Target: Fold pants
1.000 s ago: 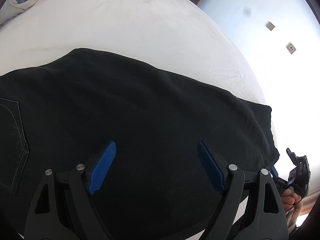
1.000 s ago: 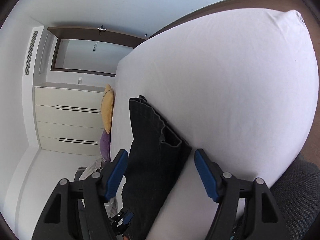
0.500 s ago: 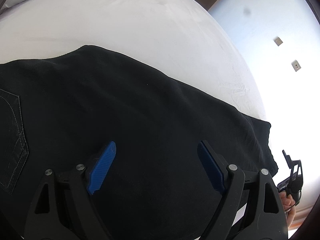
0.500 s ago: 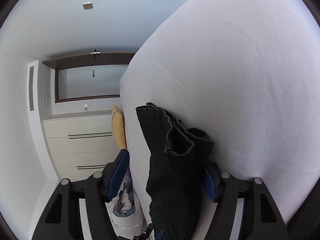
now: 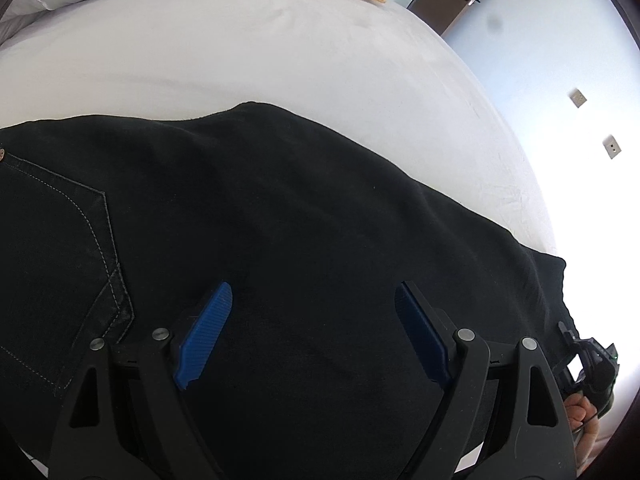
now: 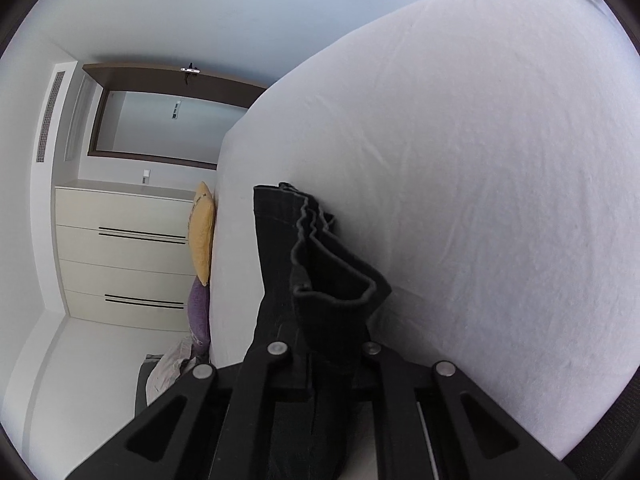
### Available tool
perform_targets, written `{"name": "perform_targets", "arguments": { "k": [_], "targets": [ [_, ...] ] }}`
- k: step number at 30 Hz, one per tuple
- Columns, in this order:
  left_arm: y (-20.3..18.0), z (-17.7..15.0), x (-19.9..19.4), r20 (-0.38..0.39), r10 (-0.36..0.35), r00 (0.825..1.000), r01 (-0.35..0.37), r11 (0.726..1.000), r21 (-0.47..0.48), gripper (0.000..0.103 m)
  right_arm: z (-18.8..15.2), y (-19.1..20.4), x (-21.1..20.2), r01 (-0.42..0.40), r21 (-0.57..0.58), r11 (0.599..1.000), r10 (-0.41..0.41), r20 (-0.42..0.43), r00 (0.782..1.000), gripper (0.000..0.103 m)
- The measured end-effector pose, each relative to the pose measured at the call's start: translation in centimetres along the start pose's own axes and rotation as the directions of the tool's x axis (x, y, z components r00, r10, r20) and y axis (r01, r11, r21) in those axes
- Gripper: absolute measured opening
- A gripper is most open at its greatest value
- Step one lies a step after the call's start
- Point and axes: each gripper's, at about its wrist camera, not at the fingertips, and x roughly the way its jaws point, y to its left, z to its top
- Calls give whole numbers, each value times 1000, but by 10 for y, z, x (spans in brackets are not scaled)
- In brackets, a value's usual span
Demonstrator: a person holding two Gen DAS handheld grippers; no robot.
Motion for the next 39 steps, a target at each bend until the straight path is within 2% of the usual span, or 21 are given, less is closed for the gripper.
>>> {"name": "perform_targets", "arguments": {
  "k": [4, 6, 7, 8, 9, 10, 12, 13, 15, 16, 17, 21, 22, 29, 35, 36, 38, 39],
  "targets": [
    [-7, -4, 5, 7, 41, 999, -41, 996, 83, 84, -7, 30, -5, 69, -120, 990, -66, 34, 997, 8],
    [-5, -3, 4, 11, 43, 999, -44, 995, 86, 85, -16, 55, -6, 91, -211, 973, -81, 53, 995, 8],
    [-4, -4, 4, 13, 30, 999, -31, 997, 73, 85, -24, 74, -3, 108, -293, 950, -95, 57, 994, 8],
    [-1, -3, 3, 13, 14, 1000, -15, 998, 56, 85, -38, 95, 2, 126, -396, 909, -113, 55, 992, 8],
    [2, -3, 2, 12, -3, 1000, 3, 999, 40, 85, -59, 120, 11, 134, -533, 835, -135, 38, 990, 8],
    [7, -2, -1, 11, -27, 1000, 27, 999, 19, 85, -87, 143, 22, 141, -667, 731, -166, 27, 986, 8],
    [21, 0, -8, 10, -79, 997, 79, 996, -32, 85, -154, 173, 47, 85, -868, 488, -232, -35, 972, 8],
    [26, 1, -11, 10, -106, 994, 107, 992, -61, 85, -185, 177, 56, 57, -922, 382, -266, -51, 963, 8],
    [36, 1, -16, 9, -163, 987, 163, 978, -126, 85, -234, 172, 71, 54, -979, 195, -326, -12, 945, 7],
    [40, 1, -19, 7, -191, 981, 190, 971, -146, 86, -250, 167, 78, 61, -988, 142, -348, 8, 938, 7],
    [43, 2, -21, 2, -224, 974, 222, 962, -160, 86, -258, 162, 82, 71, -990, 120, -364, 22, 931, 7],
    [51, 9, -26, -10, -271, 962, 264, 943, -202, 94, -266, 155, 86, 85, -991, 105, -381, 39, 924, 7],
    [61, 14, -31, -20, -276, 961, 265, 941, -212, 94, -268, 155, 85, 88, -992, 95, -377, 46, 925, 8],
    [52, 33, -24, -98, -302, 948, 274, 935, -225, 94, -285, 163, 70, 121, -992, 40, -328, 101, 939, 8],
    [45, 32, -8, -141, -352, 925, 311, 917, -251, 94, -322, 164, 60, 96, -995, -26, -303, 100, 948, 8],
    [46, 32, -8, -142, -362, 921, 319, 912, -259, 92, -327, 165, 59, 89, -996, -28, -299, 93, 950, 8],
    [44, 32, -7, -151, -374, 915, 327, 907, -265, 81, -336, 168, 56, 74, -997, -32, -292, 80, 953, 8],
    [40, 31, -3, -165, -375, 912, 326, 908, -264, 65, -343, 170, 56, 68, -997, -36, -288, 76, 955, 8]
  ]
}}
